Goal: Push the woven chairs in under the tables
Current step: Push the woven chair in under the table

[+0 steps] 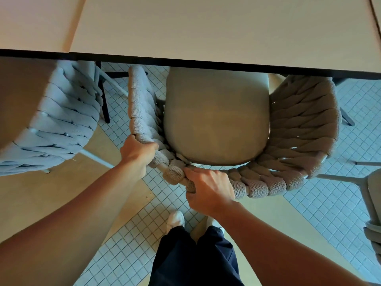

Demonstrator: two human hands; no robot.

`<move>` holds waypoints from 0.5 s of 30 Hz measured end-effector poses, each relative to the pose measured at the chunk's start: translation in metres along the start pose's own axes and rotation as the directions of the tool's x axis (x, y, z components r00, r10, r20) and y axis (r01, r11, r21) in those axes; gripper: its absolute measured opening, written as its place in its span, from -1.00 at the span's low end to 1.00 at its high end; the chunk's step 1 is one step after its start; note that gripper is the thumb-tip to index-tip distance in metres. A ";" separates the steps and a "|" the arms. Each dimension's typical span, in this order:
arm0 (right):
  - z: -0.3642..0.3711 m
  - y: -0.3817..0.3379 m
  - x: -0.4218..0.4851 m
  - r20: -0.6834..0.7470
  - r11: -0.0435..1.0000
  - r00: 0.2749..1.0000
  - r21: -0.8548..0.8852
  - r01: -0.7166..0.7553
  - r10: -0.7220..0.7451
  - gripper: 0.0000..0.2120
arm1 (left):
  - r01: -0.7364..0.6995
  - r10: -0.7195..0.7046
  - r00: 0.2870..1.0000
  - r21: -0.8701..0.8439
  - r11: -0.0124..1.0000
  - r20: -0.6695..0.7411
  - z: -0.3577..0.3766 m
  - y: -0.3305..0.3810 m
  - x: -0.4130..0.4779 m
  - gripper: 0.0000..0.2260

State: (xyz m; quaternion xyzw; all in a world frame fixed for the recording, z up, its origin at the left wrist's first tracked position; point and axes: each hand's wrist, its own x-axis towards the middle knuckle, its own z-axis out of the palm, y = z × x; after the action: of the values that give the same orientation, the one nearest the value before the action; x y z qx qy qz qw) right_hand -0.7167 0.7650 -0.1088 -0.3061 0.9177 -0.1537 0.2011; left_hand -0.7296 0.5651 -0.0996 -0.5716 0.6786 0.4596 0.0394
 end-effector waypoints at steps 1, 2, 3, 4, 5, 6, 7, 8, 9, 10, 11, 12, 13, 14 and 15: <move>0.000 -0.001 0.003 -0.005 1.000 1.000 0.001 -0.008 0.008 -0.72 | 0.000 0.000 1.000 0.000 1.000 0.000 0.000 0.003 0.003 -0.50; 0.000 -0.001 0.005 -0.008 1.000 1.000 -0.001 -0.016 0.016 -0.73 | 0.002 -0.002 1.000 0.000 1.000 0.000 -0.001 0.004 0.005 -0.49; 0.000 -0.002 0.006 -0.008 1.000 1.000 -0.003 -0.020 0.020 -0.72 | 0.000 0.000 1.000 0.006 1.000 -0.001 -0.001 0.005 0.006 -0.49; 0.000 -0.002 0.008 -0.010 1.000 1.000 -0.006 -0.020 0.020 -0.70 | -0.005 0.005 1.000 0.017 1.000 -0.001 -0.001 0.005 0.007 -0.49; 0.001 -0.001 0.008 -0.013 1.000 1.000 -0.009 -0.017 0.017 -0.68 | -0.009 0.009 1.000 0.032 0.999 0.001 -0.001 0.005 0.007 -0.49; 0.002 -0.001 0.008 -0.017 1.000 1.000 -0.012 -0.016 0.015 -0.66 | -0.015 0.014 1.000 0.045 0.999 0.007 -0.001 0.005 0.006 -0.50; 0.002 -0.001 0.007 -0.019 1.000 1.000 -0.013 -0.016 0.015 -0.64 | -0.024 0.023 1.000 0.060 0.998 0.009 -0.002 0.005 0.004 -0.50; 0.002 0.000 0.007 -0.015 1.000 1.000 -0.008 -0.016 0.016 -0.62 | -0.039 0.039 0.999 0.087 0.995 -0.003 -0.003 0.006 0.000 -0.51; 0.001 0.001 0.006 -0.007 1.000 1.000 0.004 -0.015 0.015 -0.60 | -0.065 0.069 0.997 0.132 0.989 -0.025 -0.004 0.007 -0.004 -0.49; 0.000 0.001 0.006 0.001 1.000 1.000 0.020 -0.009 0.009 -0.59 | -0.101 0.114 0.992 0.191 0.976 -0.057 -0.005 0.008 -0.007 -0.46; 0.000 0.002 0.005 0.009 1.000 1.000 0.031 -0.001 0.001 -0.58 | -0.145 0.172 0.981 0.249 0.958 -0.090 -0.007 0.007 -0.010 -0.43; -0.002 0.004 0.001 0.008 1.000 1.000 0.030 0.002 -0.003 -0.56 | -0.204 0.249 0.961 0.303 0.931 -0.118 -0.009 0.008 -0.015 -0.41; -0.004 0.008 -0.003 -0.005 1.000 1.000 0.016 -0.001 0.001 -0.53 | -0.274 0.337 0.932 0.349 0.896 -0.135 -0.010 0.007 -0.021 -0.41; -0.007 0.013 -0.009 -0.026 1.000 1.000 -0.002 -0.014 0.014 -0.50 | -0.356 0.430 0.894 0.382 0.853 -0.127 -0.010 0.006 -0.027 -0.43; -0.010 0.022 -0.018 -0.056 0.999 0.998 -0.018 -0.039 0.038 -0.46 | -0.452 0.526 0.846 0.407 0.794 -0.087 -0.008 0.005 -0.037 -0.48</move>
State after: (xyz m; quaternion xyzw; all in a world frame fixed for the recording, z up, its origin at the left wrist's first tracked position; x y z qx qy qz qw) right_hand -0.7192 0.7942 -0.1039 -0.2861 0.9300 -0.1496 0.1755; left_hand -0.7173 0.5864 -0.0706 -0.3999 0.8783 0.2590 -0.0408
